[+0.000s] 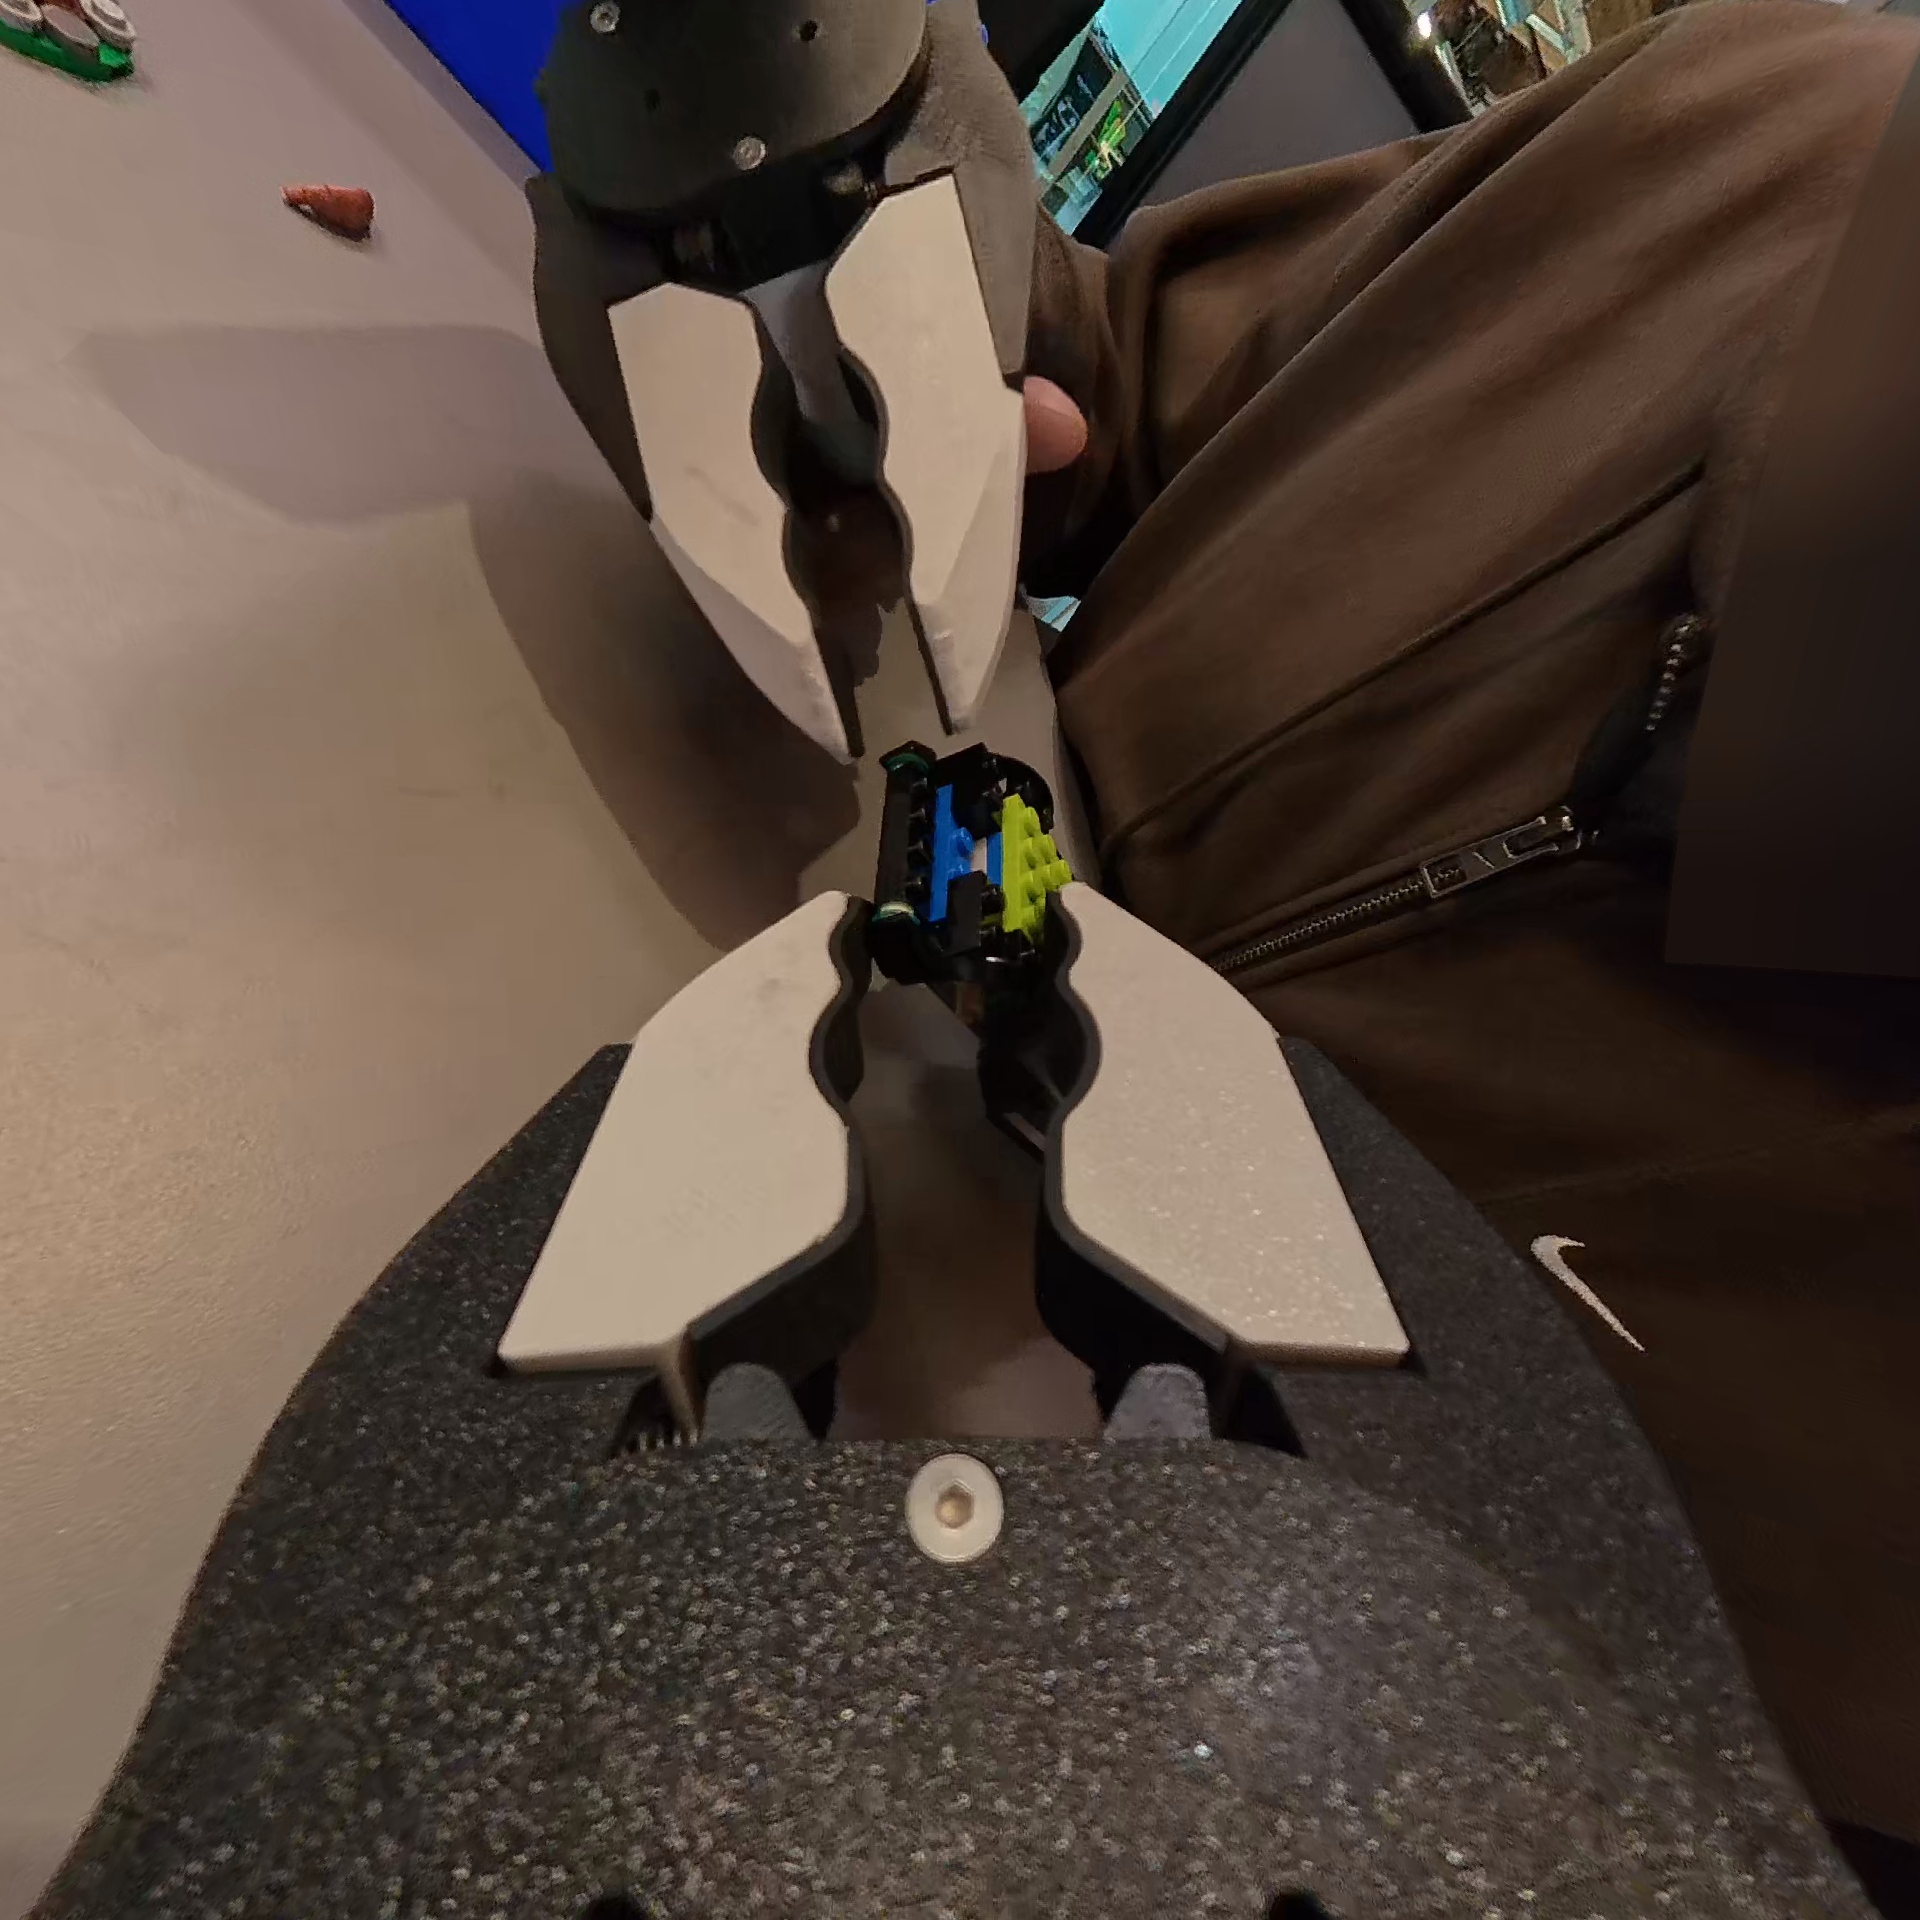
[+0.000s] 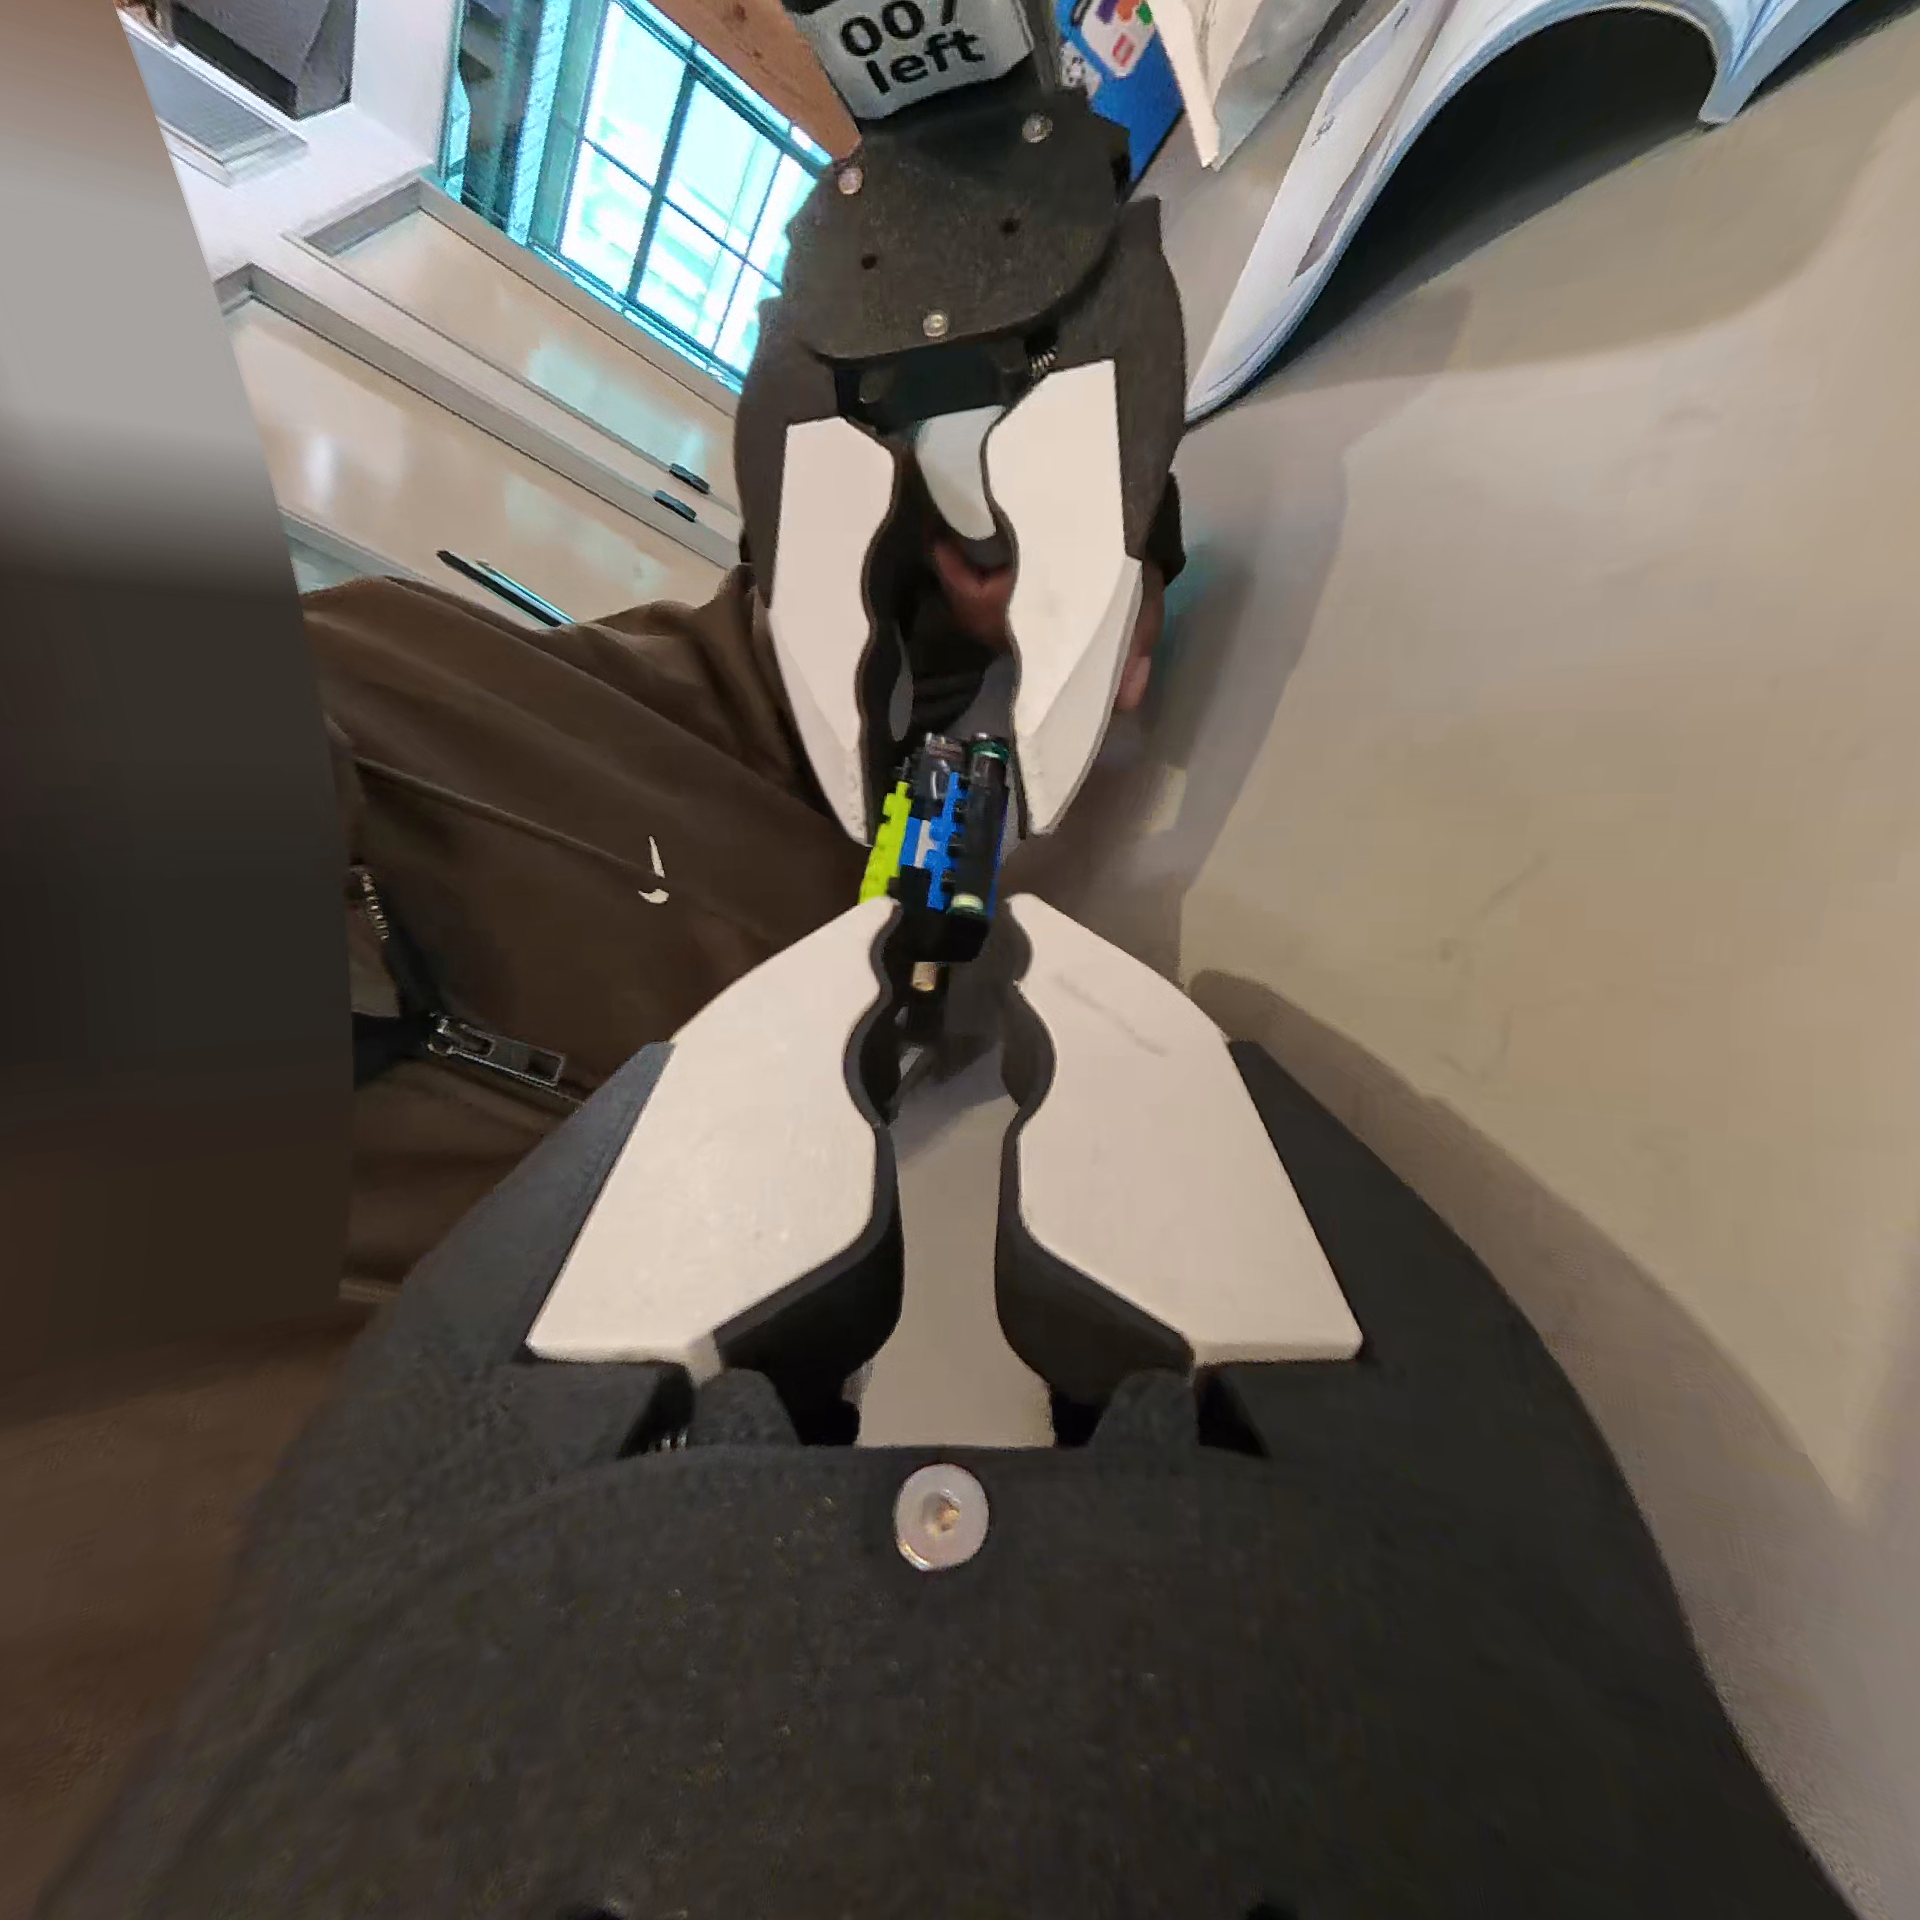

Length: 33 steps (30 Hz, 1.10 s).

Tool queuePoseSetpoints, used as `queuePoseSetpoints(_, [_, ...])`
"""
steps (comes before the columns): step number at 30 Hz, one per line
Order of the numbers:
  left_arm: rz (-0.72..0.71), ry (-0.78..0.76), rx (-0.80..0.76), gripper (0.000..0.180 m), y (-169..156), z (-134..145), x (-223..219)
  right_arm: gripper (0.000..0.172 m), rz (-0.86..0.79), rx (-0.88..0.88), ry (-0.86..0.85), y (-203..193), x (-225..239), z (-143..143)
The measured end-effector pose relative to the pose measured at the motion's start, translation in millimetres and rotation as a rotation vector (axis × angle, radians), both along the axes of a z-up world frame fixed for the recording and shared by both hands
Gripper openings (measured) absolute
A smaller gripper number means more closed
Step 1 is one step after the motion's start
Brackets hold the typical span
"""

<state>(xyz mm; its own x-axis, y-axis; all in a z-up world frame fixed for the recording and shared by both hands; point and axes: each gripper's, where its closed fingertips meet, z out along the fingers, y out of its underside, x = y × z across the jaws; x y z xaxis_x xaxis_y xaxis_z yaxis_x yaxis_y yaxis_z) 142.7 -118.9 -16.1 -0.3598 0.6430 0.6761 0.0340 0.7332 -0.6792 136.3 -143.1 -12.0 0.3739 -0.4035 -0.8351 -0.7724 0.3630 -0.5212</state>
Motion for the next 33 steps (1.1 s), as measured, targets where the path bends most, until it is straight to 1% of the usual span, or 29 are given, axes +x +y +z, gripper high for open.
queuePoseSetpoints(5, [-0.001,-0.005,-0.019,0.032,0.5,2.8,-1.0,0.016,0.011,0.026,0.025,1.8,-0.8,-1.2])
queuePoseSetpoints(11, [-0.009,-0.008,-0.031,0.032,1.7,4.1,-2.6,0.008,0.043,0.061,0.029,6.9,-3.8,0.8])
queuePoseSetpoints(13, [-0.016,-0.004,-0.033,0.032,2.8,4.6,-3.4,0.008,0.052,0.073,0.032,7.8,-4.7,1.3])
queuePoseSetpoints(23, [-0.029,0.029,-0.030,0.031,4.5,5.8,-5.7,0.008,0.091,0.045,-0.029,8.8,-8.2,2.4])
queuePoseSetpoints(33, [-0.032,0.048,-0.010,0.030,5.2,4.8,-6.2,0.008,0.100,0.004,-0.038,8.3,-10.3,0.7])
